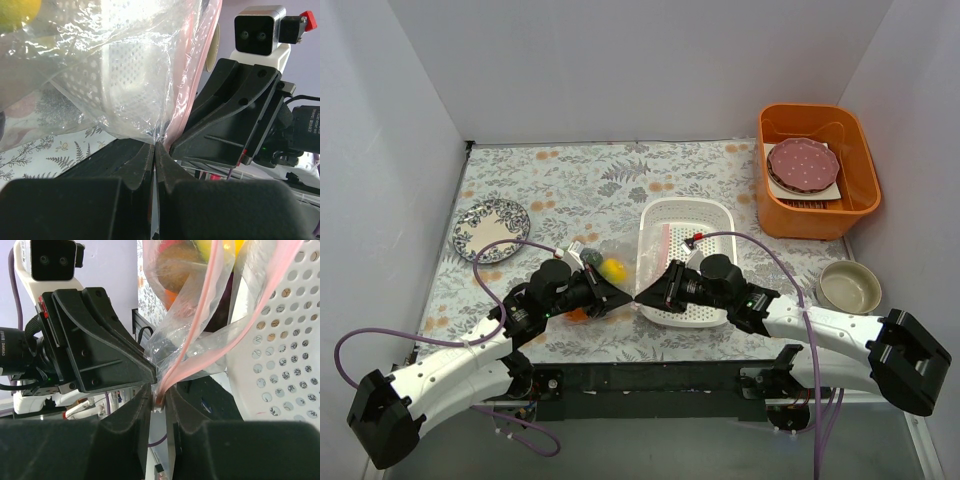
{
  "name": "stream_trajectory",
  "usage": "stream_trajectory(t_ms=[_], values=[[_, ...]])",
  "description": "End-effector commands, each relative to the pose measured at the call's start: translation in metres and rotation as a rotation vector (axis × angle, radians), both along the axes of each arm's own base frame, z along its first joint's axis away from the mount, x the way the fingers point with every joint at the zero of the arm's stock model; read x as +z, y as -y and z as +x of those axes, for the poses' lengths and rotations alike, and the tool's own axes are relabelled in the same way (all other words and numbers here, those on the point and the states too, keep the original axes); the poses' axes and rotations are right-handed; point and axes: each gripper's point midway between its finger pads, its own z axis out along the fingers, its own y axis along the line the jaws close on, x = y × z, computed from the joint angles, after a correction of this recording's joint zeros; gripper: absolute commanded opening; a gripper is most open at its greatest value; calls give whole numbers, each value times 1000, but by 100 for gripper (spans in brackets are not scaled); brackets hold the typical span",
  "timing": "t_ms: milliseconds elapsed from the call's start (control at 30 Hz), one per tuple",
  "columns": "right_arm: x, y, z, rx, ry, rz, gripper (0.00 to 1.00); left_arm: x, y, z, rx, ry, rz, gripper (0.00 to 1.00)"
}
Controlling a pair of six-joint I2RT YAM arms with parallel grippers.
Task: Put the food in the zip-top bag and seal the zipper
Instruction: Zip the zipper food storage bag at the center of the board.
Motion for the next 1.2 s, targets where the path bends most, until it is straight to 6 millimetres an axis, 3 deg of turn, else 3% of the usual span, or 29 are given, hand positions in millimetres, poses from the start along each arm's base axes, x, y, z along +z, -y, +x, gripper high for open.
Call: stream_trajectory(t_ms=[0, 167, 333, 600, 700, 933, 1000, 1167], values=[[30, -11, 1, 23, 47, 77, 26, 5, 1, 3, 2, 30, -5, 0], [29, -10, -1, 27, 38, 72, 37, 4, 2, 4, -1, 32, 2, 0], [27, -8, -3, 25, 30, 67, 38, 4, 2, 5, 4, 31, 2, 0], [29, -8, -5, 27, 30, 76, 26, 5, 1, 4, 4, 31, -3, 0], [28, -6, -5, 15, 33, 76, 16, 5, 1, 4, 7, 34, -3, 0], [25, 0, -2, -19, 35, 71, 15, 9, 2, 2, 4, 27, -22, 0], [26, 0, -1, -28, 38, 79, 15, 10, 1, 1, 6, 24, -33, 7], [25, 0, 1, -39, 32, 82, 15, 12, 1, -3, -1, 19, -60, 13]])
